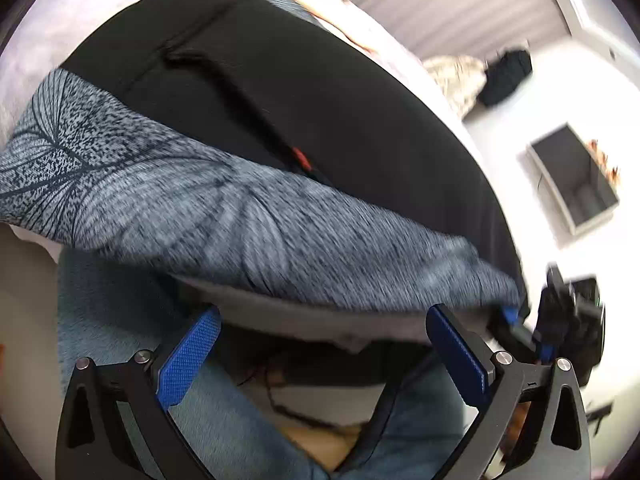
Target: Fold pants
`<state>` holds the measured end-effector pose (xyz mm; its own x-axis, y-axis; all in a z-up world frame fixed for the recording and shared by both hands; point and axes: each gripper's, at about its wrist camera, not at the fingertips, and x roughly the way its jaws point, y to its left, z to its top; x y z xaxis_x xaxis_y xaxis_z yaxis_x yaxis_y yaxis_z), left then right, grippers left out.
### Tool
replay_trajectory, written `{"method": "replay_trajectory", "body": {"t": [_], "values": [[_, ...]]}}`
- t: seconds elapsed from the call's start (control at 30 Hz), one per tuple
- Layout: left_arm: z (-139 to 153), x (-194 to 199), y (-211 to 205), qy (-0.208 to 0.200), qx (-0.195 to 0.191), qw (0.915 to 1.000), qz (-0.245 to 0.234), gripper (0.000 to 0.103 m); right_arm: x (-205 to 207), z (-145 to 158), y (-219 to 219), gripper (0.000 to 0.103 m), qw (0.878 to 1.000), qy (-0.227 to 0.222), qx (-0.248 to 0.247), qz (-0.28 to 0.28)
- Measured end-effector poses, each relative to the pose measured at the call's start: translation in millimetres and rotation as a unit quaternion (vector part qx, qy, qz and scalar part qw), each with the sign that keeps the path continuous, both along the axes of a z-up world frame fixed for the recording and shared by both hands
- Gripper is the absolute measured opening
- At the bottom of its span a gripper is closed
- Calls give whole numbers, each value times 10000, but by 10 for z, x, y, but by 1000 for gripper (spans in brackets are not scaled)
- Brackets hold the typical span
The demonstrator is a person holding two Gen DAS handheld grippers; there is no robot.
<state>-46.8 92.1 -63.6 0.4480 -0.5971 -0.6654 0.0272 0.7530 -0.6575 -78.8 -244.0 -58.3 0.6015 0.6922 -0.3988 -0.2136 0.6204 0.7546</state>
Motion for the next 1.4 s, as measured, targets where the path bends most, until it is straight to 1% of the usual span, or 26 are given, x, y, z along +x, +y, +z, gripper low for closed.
{"method": "replay_trajectory", "body": {"t": [0.1, 0.2, 0.3, 0.33, 0.37, 0.4, 0.43, 0.47, 0.53, 0.63, 0.67, 0.73, 0.77, 0.83, 0.93, 0.97, 1.0, 1.07, 1.13, 1.17, 1.2, 1.27, 1.3, 1.33, 1.37, 1.4], "values": [[-49, 127, 75, -56, -351, 9987, 353, 103, -21, -36, -89, 63, 9999, 91, 47, -9], [-44, 184, 136, -185, -575, 9967, 542, 103, -34, -94, -174, 63, 9995, 273, 21, -125], [9, 192, 124, -269, -464, 9973, 511, 100, -19, -267, -298, 63, 9977, 526, 87, -413], [41, 194, 126, -293, -358, 9976, 522, 93, -19, -334, -357, 63, 9965, 622, 209, -508], [66, 188, 118, -308, -202, 9979, 533, 85, -10, -390, -399, 52, 9952, 709, 340, -589], [64, 177, 105, -310, -112, 9980, 549, 80, -11, -442, -466, 25, 9930, 803, 557, -670], [75, 169, 92, -297, -28, 9979, 572, 70, -12, -467, -498, 14, 9917, 847, 655, -712], [113, 160, 95, -291, 40, 9979, 583, 61, -17, -468, -521, 12, 9910, 859, 688, -769], [257, 133, 100, -427, 147, 9974, 558, 56, -28, -345, -481, 12, 9932, 686, 457, -821], [621, 154, 48, -815, 381, 9947, 495, 56, 33, 50, -309, 12, 9965, 258, -400, -693], [733, 195, 38, -957, 456, 9933, 458, 56, 71, 192, -276, 12, 9962, 107, -584, -634], [979, 340, -40, -1240, 625, 9896, 362, 56, 188, 499, -251, 12, 9950, -212, -834, -516], [1125, 454, -100, -1459, 730, 9862, 286, 56, 264, 651, -250, 12, 9941, -352, -916, -461], [1285, 636, -146, -1773, 930, 9795, 211, 56, 477, 961, -267, 12, 9909, -601, -1148, -368], [1482, 1026, -262, -2087, 1168, 9709, 145, 56, 897, 1252, -212, 12, 9842, -575, -1641, -349], [1503, 1165, -243, -2170, 1250, 9680, 157, 59, 1055, 1298, -208, 12, 9820, -523, -1779, -360], [1499, 1283, -199, -2218, 1344, 9656, 203, 65, 1239, 1314, -179, 12, 9799, -457, -1902, -384], [1437, 1621, -202, -2216, 1633, 9607, 365, 89, 1595, 1254, -223, 13, 9763, -143, -2119, -426], [1304, 1838, -185, -2194, 2167, 9490, 650, 99, 1958, 1108, -293, 16, 9735, 248, -2212, -530], [1200, 2020, -197, -2117, 2490, 9424, 719, 99, 2137, 1006, -307, 17, 9716, 452, -2254, -559], [1089, 2123, -164, -1967, 2568, 9439, 666, 99, 2257, 843, -431, 19, 9699, 718, -2245, -613], [768, 2321, -134, -1408, 2615, 9530, 596, 99, 2455, 519, -550, 26, 9656, 1154, -2243, -632], [621, 2363, -131, -1140, 2629, 9563, 582, 99, 2550, 341, -609, 29, 9652, 1300, -2159, -693], [487, 2419, -158, -908, 2672, 9579, 519, 99, 2573, 217, -686, 31, 9707, 1342, -1850, -740], [367, 2421, -200, -881, 2869, 9529, 427, 99, 2531, 169, -761, 36, 9770, 1311, -1482, -799], [351, 2312, -253, -1035, 3077, 9451, 377, 99, 2462, 242, -806, 42, 9812, 1284, -1201, -795]]}}
